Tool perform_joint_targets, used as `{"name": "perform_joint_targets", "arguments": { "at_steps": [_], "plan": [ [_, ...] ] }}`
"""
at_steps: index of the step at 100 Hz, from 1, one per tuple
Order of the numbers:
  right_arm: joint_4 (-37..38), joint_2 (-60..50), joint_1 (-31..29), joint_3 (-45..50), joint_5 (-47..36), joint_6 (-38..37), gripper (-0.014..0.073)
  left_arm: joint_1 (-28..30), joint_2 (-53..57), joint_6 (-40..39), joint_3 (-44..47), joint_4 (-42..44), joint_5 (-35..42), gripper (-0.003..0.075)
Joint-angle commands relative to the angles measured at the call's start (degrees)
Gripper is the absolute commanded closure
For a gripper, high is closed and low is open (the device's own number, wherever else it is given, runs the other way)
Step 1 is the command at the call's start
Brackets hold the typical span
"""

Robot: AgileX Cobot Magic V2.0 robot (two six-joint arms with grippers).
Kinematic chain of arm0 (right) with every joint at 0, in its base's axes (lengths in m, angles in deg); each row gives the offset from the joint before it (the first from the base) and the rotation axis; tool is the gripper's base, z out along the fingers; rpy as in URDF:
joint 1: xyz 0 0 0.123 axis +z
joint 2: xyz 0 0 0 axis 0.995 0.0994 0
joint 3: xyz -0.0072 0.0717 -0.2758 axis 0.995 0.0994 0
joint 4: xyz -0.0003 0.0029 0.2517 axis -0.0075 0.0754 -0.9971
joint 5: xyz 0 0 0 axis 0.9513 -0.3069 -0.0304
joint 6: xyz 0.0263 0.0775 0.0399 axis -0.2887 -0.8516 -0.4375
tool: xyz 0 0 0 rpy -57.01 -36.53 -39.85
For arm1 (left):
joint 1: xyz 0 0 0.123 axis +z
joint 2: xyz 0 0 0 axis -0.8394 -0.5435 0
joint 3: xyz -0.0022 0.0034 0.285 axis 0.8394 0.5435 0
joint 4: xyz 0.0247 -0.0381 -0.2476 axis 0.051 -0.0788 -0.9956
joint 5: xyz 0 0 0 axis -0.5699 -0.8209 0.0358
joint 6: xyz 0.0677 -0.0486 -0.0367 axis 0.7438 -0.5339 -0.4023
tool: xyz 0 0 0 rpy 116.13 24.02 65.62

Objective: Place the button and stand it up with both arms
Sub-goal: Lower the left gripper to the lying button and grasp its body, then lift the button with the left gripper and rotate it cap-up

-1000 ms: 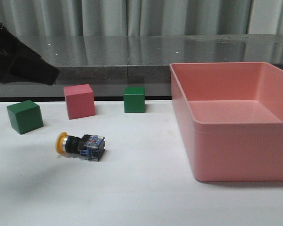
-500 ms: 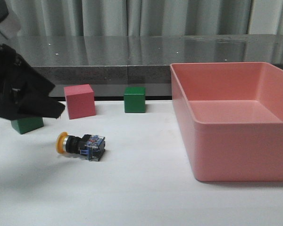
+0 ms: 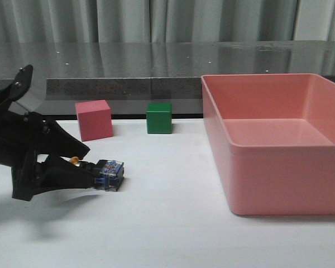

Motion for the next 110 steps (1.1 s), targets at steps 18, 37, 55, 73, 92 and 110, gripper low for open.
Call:
{"name": "perform_joint_targets", "arguments": {
  "at_steps": [18,37,55,73,92,110],
  "plan": [
    [-0.10,0.35,-0.27,-1.61,-4.34,-0.01,0.0655,0.22,-0.75,2.95,-1.12,-4.43,-4.60,0.0259],
    [-0.10,0.35,-0.27,-1.61,-3.98,-0.01,0.0655,0.22,-2.52,2.95,-1.12,-4.23,-4.04,0.0265],
    [-0.10,0.35,-0.27,-1.61,-3.84,-0.01,0.0655,0.22,-2.42,2.95,-1.12,-3.46,-3.22,0.0472],
    [-0.10,0.35,-0.27,-1.61,-3.84,-0.01,0.0655,0.22,0.63,-2.65,-1.12,-3.64,-3.22,0.0707],
    [-0.10,0.35,-0.27,-1.61,-3.84,-0.01,0.0655,0.08,12.28,-12.24,-1.12,1.89,2.42,0.0739],
    [-0.10,0.35,-0.27,-1.61,-4.04,-0.01,0.0655,0.08,25.14,-26.35,-2.70,5.34,14.53,0.0739]
  ]
}}
